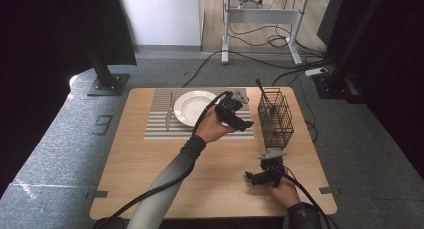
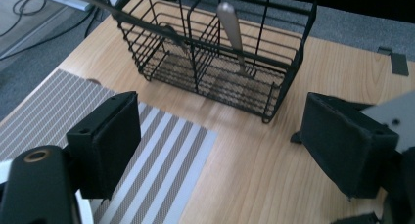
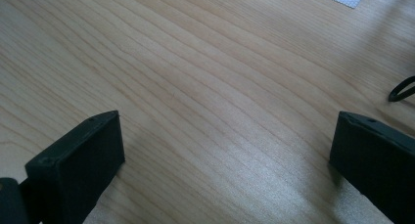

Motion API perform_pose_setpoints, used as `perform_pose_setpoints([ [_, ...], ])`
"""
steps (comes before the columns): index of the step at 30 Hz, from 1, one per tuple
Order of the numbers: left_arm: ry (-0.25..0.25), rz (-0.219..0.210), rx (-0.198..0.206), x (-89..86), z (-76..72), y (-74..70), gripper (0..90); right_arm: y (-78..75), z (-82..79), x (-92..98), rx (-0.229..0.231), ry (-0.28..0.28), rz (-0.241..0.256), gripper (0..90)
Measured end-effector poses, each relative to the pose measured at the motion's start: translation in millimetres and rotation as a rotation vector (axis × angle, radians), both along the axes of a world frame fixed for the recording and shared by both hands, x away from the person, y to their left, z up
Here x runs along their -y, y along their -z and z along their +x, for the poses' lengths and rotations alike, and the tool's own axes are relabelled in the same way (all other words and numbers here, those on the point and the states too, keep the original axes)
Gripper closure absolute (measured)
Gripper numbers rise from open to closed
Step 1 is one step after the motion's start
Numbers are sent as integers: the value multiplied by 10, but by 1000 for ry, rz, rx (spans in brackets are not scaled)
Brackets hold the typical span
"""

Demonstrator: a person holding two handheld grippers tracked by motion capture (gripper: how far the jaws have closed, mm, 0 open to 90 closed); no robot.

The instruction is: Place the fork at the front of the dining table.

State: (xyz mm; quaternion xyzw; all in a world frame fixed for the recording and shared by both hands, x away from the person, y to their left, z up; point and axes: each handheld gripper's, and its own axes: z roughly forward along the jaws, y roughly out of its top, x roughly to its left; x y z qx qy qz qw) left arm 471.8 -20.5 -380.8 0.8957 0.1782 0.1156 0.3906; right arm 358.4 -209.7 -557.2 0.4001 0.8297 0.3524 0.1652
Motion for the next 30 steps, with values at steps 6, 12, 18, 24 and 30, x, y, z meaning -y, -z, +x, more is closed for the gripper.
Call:
perform_pose_setpoints([
  [6,16,0,-1,146,57,-10,215,0,1,2,1,0,-2,0],
  [12,31,-13,-8,290,112,3,294,0,1,1,1,0,-1,0],
  [18,28,-18,-11,425,165,17,374,0,1,1,1,0,-2,0],
  [24,32,-6,-28,554,213,63,460,2,1,2,4,-7,-4,0],
  [30,16,1,-50,639,245,123,599,2,-6,-4,3,-14,-3,0],
])
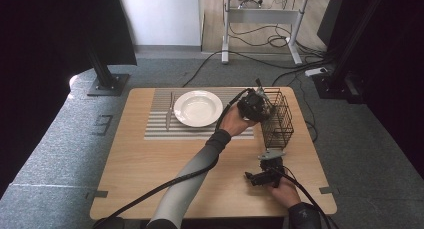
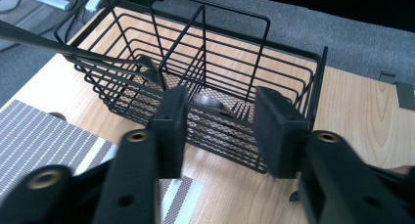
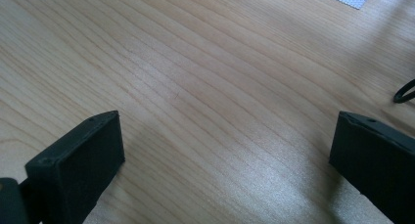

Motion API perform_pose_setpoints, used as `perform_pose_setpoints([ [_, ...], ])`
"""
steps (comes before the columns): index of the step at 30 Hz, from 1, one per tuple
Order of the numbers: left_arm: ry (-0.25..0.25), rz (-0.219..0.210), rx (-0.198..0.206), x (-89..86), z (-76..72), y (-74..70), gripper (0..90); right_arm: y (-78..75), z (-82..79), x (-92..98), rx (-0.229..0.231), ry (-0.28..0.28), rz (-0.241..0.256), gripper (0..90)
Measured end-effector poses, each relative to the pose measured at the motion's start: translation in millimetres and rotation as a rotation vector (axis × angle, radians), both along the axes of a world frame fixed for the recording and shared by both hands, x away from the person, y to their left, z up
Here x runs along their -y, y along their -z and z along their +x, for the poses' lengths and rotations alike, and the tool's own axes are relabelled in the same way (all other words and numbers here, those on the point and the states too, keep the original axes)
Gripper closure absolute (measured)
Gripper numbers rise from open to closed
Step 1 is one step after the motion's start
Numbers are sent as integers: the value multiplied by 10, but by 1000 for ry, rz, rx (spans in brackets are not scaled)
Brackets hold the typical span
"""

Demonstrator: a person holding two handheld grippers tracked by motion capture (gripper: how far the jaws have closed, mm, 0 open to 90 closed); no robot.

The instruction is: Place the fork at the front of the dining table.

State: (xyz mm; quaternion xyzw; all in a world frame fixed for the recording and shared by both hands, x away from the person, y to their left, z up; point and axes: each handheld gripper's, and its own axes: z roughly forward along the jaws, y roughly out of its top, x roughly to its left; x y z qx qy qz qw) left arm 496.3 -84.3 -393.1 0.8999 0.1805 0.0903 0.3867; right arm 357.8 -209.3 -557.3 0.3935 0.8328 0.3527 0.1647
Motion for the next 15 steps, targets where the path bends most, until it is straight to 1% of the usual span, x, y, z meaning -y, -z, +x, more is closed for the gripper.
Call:
perform_pose_setpoints([
  [2,-7,-3,-7,9,2,13,648,0,-1,0,1,-2,-1,0],
  [3,-4,-6,-17,6,5,17,664,0,-1,1,2,-3,-3,0],
  [5,12,-16,-38,-9,13,16,730,0,-5,-3,1,-4,-1,0],
  [8,20,-21,-61,-17,20,8,759,-1,-9,-6,-1,-5,0,0],
  [9,27,-37,-71,-19,14,-2,787,-1,-10,-7,-1,-6,0,0],
  [12,30,-43,-74,-8,1,-17,805,0,-11,-8,-1,-7,1,0],
  [15,41,-43,-55,13,-31,-52,823,0,-11,-8,0,-8,0,0],
])
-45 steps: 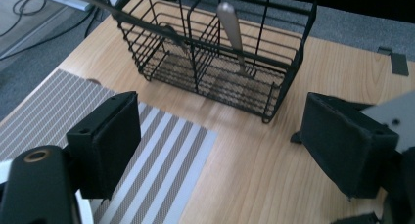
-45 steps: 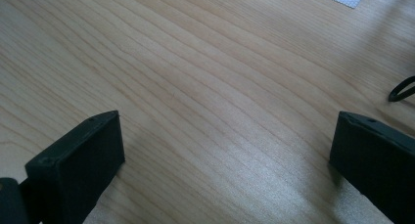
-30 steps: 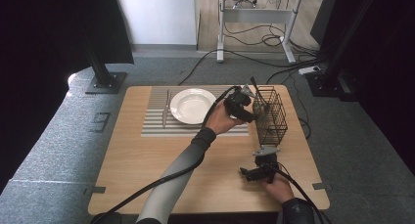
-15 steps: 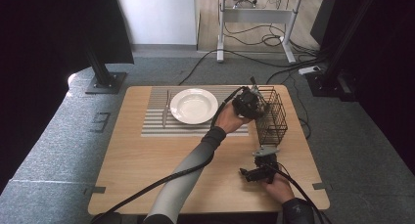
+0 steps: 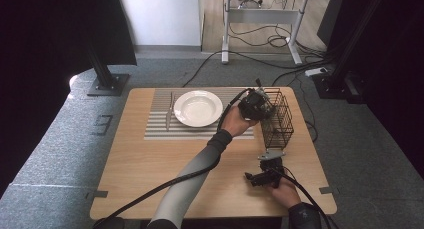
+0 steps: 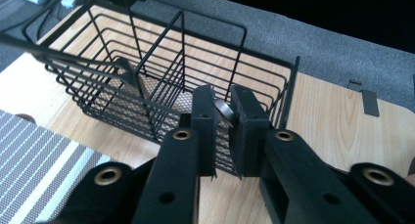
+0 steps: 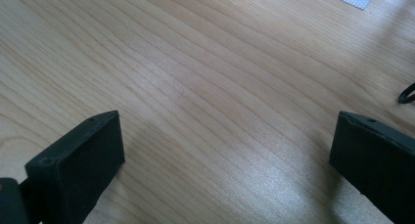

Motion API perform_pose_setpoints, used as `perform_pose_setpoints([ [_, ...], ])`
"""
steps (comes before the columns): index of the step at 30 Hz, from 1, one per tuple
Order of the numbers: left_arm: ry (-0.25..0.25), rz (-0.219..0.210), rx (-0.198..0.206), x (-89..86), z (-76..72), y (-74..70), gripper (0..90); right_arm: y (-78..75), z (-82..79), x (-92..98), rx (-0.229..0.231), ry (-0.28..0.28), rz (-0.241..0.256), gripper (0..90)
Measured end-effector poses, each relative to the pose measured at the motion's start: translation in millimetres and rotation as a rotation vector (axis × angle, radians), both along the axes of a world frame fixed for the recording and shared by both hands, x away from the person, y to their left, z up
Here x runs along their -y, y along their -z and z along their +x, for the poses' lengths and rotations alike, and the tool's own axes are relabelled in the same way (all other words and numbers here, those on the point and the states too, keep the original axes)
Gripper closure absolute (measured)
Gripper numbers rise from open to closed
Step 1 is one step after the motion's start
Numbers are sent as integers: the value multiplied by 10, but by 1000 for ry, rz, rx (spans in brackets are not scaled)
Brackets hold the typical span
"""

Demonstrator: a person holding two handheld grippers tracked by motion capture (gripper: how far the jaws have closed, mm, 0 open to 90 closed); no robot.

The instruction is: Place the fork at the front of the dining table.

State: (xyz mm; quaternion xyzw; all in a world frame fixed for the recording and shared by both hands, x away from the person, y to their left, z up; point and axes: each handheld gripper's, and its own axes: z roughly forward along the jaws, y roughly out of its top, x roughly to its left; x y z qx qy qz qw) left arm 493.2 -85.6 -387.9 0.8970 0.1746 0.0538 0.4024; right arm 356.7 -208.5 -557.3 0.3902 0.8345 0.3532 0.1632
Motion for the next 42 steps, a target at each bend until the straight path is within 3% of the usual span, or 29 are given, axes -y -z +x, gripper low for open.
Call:
perform_pose_setpoints([
  [2,5,-3,4,3,-17,-34,859,-2,-1,1,-2,-3,-1,0],
  [12,19,-36,20,-34,-79,-228,867,-2,-5,-1,-4,-4,0,0],
  [25,33,-69,60,-180,-205,-659,867,-3,-6,-2,-5,-4,1,0],
  [35,32,-72,122,-403,-380,-1103,868,-3,-10,-6,-5,2,2,0],
  [38,27,-61,138,-505,-438,-1189,868,-3,-10,-6,-5,2,2,0],
  [42,23,-47,145,-618,-482,-1180,868,-2,-5,-8,-4,-6,3,0],
])
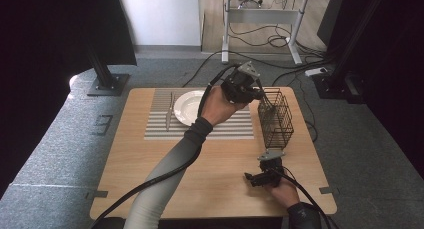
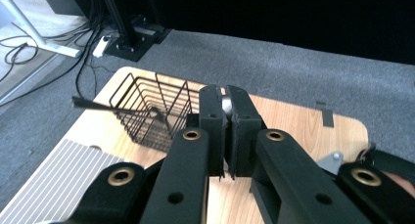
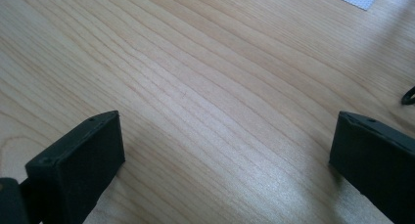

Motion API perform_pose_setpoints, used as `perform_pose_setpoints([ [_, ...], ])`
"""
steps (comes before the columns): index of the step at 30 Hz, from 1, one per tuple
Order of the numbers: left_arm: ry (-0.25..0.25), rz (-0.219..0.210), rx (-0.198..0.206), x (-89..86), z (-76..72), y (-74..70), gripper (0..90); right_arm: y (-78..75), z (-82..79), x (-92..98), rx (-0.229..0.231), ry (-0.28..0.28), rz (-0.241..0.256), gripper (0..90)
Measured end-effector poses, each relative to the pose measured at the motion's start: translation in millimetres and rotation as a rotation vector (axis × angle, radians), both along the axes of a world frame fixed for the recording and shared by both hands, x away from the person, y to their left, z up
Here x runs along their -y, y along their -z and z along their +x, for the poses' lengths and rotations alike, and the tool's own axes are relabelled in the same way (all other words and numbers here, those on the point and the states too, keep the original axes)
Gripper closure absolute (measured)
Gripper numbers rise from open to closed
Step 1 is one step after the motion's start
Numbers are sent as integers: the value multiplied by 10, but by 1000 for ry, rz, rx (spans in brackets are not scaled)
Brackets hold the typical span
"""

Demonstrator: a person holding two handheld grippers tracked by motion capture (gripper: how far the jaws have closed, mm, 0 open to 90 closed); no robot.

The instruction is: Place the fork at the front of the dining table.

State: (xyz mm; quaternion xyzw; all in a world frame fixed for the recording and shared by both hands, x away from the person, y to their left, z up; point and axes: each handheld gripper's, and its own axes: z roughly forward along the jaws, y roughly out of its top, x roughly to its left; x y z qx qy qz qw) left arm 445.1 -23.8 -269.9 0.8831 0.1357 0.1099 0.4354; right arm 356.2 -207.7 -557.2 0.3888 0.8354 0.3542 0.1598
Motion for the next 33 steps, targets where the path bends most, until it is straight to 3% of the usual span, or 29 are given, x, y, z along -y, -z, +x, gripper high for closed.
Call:
perform_pose_setpoints([
  [9,-17,23,-20,-280,-43,142,868,-3,4,-3,-2,-7,-3,0],
  [16,-31,37,-46,-549,-116,448,868,-2,6,-7,0,-8,-4,0],
  [22,-44,47,-57,-707,-153,630,868,-3,6,-8,2,-13,-2,1],
  [24,-51,49,-62,-799,-182,721,868,-18,-5,-19,13,-35,5,80],
  [28,-55,49,-67,-879,-212,800,868,-40,-7,-45,8,-59,5,132],
  [33,-53,55,-78,-962,-257,914,868,-116,8,-119,12,-91,-5,137],
])
